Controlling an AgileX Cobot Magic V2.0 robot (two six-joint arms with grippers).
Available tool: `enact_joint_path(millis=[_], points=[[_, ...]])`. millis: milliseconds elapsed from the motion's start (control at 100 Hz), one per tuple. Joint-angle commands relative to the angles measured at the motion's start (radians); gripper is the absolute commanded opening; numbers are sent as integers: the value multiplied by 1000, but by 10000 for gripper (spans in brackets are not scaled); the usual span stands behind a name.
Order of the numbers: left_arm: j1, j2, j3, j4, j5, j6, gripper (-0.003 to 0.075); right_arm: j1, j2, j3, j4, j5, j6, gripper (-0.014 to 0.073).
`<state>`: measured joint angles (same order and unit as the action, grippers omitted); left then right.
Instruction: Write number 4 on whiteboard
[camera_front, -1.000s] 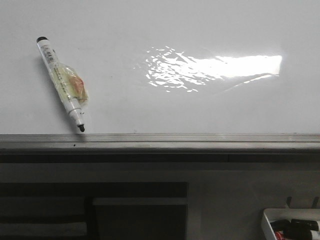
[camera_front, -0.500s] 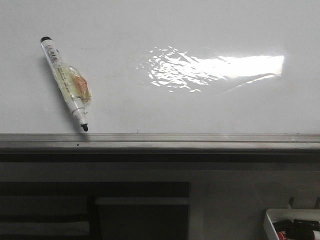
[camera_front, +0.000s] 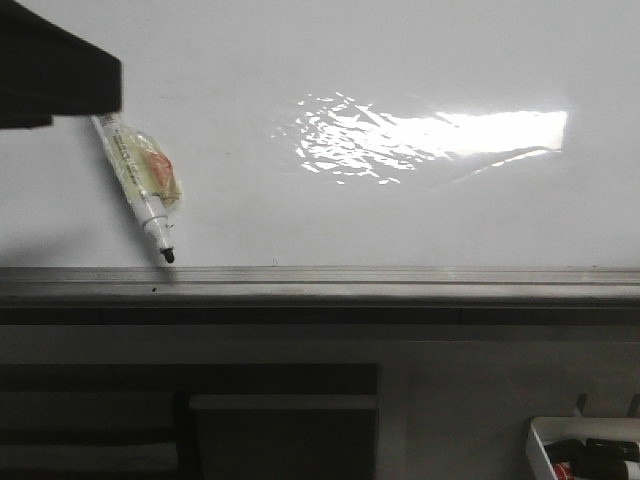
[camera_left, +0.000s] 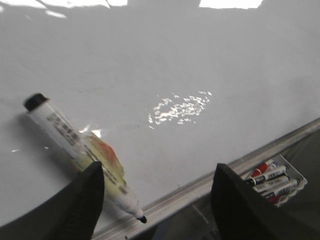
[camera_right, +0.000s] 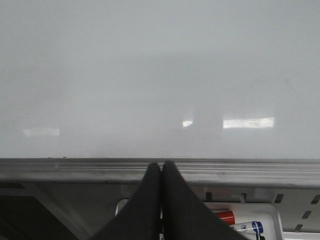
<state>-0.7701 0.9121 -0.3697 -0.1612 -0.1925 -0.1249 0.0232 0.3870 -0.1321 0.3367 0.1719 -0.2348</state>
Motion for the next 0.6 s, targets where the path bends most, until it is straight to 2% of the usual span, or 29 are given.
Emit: enact_joint_path(millis=[0,150,380,590], points=[[-42,62,-32,-51,-120,-3,431,-6,17,-35,7,-77,-2,-61],[-67,122,-32,-151,-140,-3,431,-6,17,-35,7,-77,-2,-61],[-87,127,-32,-429,-163,-3,430,-6,17,-35,7,-78,-2,-61],[-87,157,-32,-475,-214,-3,430,-6,17,-35,7,-94,-2,-61]])
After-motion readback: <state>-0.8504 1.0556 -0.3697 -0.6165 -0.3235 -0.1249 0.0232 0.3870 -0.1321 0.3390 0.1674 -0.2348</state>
